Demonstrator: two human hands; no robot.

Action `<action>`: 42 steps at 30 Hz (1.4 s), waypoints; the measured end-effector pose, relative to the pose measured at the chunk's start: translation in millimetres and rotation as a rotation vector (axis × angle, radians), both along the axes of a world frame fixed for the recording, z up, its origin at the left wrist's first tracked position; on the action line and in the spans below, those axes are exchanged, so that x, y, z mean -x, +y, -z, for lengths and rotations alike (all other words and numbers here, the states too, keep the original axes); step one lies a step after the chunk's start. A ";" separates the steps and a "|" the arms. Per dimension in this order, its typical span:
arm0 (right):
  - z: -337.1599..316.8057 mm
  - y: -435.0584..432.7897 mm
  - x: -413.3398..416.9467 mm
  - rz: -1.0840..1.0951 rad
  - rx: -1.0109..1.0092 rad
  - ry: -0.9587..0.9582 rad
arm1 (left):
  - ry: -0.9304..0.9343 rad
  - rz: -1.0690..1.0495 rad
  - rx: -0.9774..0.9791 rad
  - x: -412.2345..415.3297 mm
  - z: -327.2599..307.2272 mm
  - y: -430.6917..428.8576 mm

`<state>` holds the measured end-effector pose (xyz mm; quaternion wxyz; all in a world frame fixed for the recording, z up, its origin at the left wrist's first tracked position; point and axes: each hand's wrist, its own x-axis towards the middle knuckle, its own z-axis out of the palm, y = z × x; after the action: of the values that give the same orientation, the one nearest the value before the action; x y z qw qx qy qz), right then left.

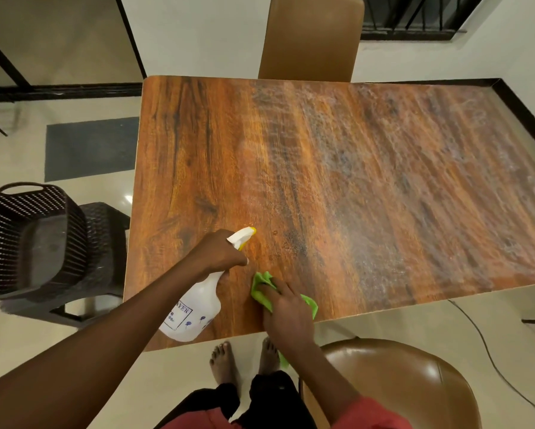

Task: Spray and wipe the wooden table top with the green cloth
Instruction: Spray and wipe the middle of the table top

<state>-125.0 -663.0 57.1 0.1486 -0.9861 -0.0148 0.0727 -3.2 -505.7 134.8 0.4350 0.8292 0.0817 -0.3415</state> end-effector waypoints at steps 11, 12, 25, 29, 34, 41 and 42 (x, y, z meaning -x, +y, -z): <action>-5.7 5.8 0.4 0.000 -0.011 0.017 | -0.010 -0.066 0.017 -5.1 -2.1 21.6; -5.9 5.5 2.8 -0.019 -0.029 0.018 | -0.009 -0.072 0.018 -4.9 -1.8 22.5; 1.1 4.6 -42.4 -0.105 0.002 -0.029 | -0.036 -0.095 -0.016 -7.4 -11.0 35.3; 2.1 -7.5 -24.0 -0.080 0.003 -0.044 | 0.001 -0.116 -0.016 -2.7 -9.3 41.9; 0.4 41.2 0.4 -0.350 -0.043 -0.076 | -0.018 -0.145 -0.011 -4.7 -8.1 44.6; -0.5 49.4 -62.6 -0.237 0.051 -0.079 | -0.036 -0.141 -0.021 -9.4 -8.2 39.9; -0.1 42.5 -63.8 -0.181 0.041 -0.074 | -0.036 -0.135 -0.020 -9.7 -7.4 39.3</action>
<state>-61.2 -620.6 57.3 0.1208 -0.9855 -0.1081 0.0497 6.6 -466.4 142.2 0.4501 0.8320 0.1331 -0.2956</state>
